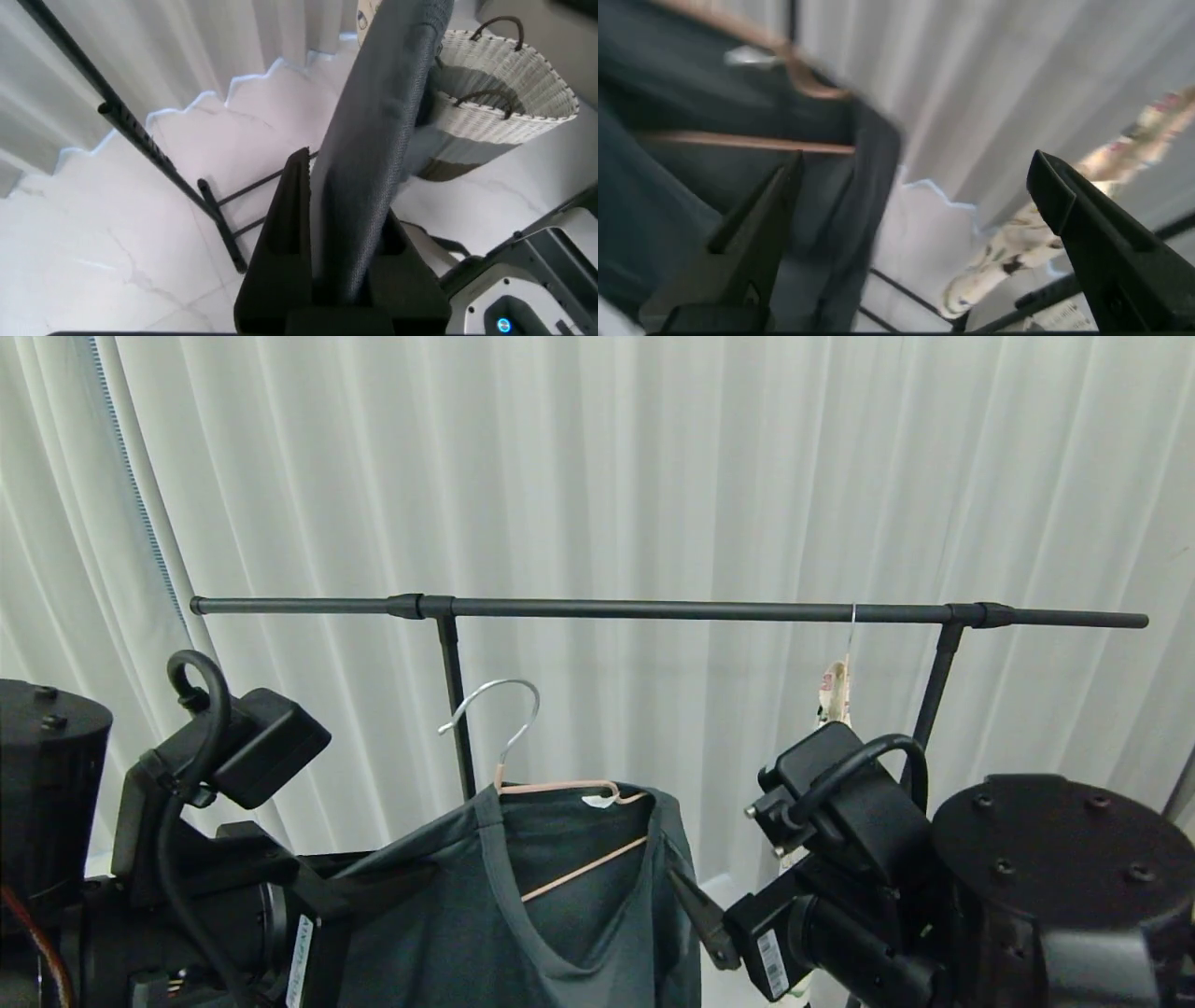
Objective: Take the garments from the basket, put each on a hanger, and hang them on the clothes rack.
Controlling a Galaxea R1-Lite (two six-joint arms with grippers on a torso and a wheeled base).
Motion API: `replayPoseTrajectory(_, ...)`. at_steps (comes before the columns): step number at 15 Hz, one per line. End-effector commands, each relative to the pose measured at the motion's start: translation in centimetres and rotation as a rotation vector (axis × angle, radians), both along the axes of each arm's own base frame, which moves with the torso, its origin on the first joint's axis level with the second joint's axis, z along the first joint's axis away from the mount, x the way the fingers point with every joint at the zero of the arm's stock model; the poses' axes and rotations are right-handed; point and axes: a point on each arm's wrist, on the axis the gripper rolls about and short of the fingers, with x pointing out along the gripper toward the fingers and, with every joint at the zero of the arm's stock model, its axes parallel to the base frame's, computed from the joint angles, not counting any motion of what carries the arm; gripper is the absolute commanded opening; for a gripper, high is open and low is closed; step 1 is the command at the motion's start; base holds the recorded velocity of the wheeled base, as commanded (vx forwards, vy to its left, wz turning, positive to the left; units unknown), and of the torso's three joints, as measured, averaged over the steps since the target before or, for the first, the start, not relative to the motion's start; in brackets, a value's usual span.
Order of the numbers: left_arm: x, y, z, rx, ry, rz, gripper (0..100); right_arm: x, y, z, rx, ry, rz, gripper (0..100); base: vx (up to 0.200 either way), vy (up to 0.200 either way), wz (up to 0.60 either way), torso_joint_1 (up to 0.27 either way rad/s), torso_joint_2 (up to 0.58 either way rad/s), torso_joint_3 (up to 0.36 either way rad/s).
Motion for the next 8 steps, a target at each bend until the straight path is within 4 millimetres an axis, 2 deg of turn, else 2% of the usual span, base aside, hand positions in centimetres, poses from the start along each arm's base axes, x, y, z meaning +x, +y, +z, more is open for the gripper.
replayPoseTrajectory(1,0.0,0.0,0.1,-0.007,-0.002,-0.006,0,-1.2,0.3,-0.3,-0.011,0.006,0.048,100,0.0,0.0,0.0,0.0,0.0,0.0)
replayPoseTrajectory(4,-0.8,0.2,-0.2,-0.017,0.001,-0.077,0,-1.1,-0.4,0.1,-0.029,0.04,0.117,100,0.0,0.0,0.0,0.0,0.0,0.0)
replayPoseTrajectory(6,-1.4,0.3,-0.8,0.005,-0.002,-0.156,0,-0.9,-2.3,1.1,-0.083,0.059,0.249,100,0.0,0.0,0.0,0.0,0.0,0.0)
replayPoseTrajectory(8,-2.1,0.8,-1.8,0.063,-0.028,-0.246,0,0.2,-4.2,2.1,-0.143,-0.003,0.376,100,0.0,0.0,0.0,0.0,0.0,0.0)
